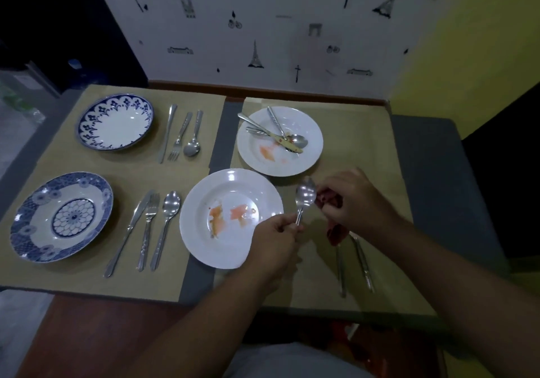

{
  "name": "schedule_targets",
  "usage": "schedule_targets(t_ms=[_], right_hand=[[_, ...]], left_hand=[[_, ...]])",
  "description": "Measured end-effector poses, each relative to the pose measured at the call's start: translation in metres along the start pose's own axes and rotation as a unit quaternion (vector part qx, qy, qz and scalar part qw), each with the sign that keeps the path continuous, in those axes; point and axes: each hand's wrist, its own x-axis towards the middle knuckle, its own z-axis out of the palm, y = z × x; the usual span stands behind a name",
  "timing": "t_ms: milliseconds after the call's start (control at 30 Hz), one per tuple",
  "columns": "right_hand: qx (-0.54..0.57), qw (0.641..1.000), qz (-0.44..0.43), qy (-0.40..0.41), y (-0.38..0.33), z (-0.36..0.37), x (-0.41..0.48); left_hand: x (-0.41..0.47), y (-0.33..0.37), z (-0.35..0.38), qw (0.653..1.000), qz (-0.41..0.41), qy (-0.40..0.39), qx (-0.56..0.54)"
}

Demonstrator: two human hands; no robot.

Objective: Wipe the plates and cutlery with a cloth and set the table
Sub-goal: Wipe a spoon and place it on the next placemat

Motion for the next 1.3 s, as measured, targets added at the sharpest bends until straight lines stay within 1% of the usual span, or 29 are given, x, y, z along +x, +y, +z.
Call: schedule_targets(t_ms=[133,233,367,467,700,900,1033,1067,1100,1167,1200,1300], right_hand=[[-0.009,0.997,0.075,0.011,0.033,-0.017,-0.042],[-0.012,0.996,0.092,0.013,0.052,-0.026,-0.069],[0.002,0.991,0.137,0.003,0.075,-0.03,-0.099],[0.009,0.985,0.17,-0.011,0.087,-0.033,-0.114],[0.031,0.981,0.186,-0.036,0.102,-0.039,-0.127],[0.037,0.985,0.164,-0.036,0.113,-0.034,-0.123],[0.04,0.986,0.158,-0.038,0.117,-0.029,-0.118],[0.043,0.986,0.157,-0.038,0.117,-0.028,-0.117],[0.044,0.986,0.154,-0.038,0.118,-0.026,-0.117],[0.047,0.987,0.148,-0.041,0.118,-0.024,-0.115],[0.047,0.988,0.144,-0.043,0.118,-0.023,-0.115],[0.041,0.988,0.14,-0.048,0.117,-0.022,-0.112]], left_hand=[[0.006,-0.007,0.049,0.999,-0.018,-0.023,0.016],[0.007,-0.014,0.084,0.998,-0.038,-0.034,0.024],[0.018,-0.028,0.125,0.994,-0.007,-0.005,0.106],[0.028,-0.035,0.15,0.981,0.019,-0.005,0.191],[0.046,-0.04,0.186,0.956,0.044,-0.008,0.291],[0.056,-0.048,0.194,0.933,0.073,-0.006,0.353],[0.052,-0.048,0.188,0.913,0.136,0.009,0.385],[0.047,-0.048,0.185,0.903,0.166,0.012,0.395],[0.043,-0.05,0.181,0.886,0.203,0.017,0.416],[0.034,-0.058,0.173,0.829,0.277,0.026,0.486],[0.031,-0.064,0.169,0.798,0.297,0.029,0.524],[0.036,-0.08,0.159,0.707,0.309,0.024,0.636]])
